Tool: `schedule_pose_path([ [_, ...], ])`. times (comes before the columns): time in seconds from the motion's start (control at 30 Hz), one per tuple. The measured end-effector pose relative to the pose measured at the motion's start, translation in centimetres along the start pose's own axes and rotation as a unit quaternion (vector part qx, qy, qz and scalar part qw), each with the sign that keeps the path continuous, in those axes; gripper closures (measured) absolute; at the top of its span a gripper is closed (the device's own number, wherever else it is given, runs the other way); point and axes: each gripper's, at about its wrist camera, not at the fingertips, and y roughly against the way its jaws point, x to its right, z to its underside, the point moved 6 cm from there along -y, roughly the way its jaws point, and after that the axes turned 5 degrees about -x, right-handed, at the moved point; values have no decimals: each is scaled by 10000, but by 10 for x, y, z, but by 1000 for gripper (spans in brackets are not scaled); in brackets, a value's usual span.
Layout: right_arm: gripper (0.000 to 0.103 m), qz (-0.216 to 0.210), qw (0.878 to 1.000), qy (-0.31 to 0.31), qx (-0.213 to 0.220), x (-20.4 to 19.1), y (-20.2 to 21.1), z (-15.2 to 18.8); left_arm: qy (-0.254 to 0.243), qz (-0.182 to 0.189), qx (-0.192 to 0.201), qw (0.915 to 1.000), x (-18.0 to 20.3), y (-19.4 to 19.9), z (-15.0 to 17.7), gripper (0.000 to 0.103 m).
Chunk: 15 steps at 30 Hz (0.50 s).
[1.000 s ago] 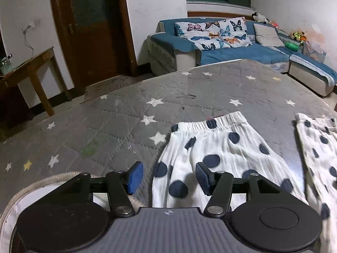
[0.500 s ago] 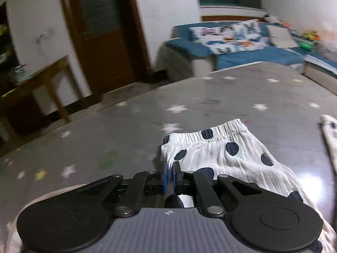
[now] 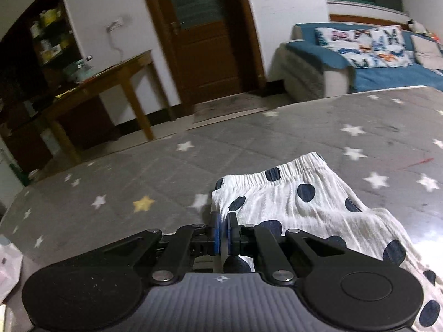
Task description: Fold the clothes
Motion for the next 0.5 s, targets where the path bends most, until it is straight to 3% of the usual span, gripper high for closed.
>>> schedule_pose_path([
  [0.27, 17, -87, 9999, 91, -15, -9, 2, -17, -24, 252, 213, 9995, -1, 25, -5, 91],
  [0.4, 20, -92, 9990, 409, -128, -24, -8, -23, -270, 852, 486, 9948, 26, 65, -1, 91],
  [0.5, 21, -70, 9983, 547, -197, -34, -17, -28, -688, 1553, 583, 9837, 60, 100, 13, 91],
])
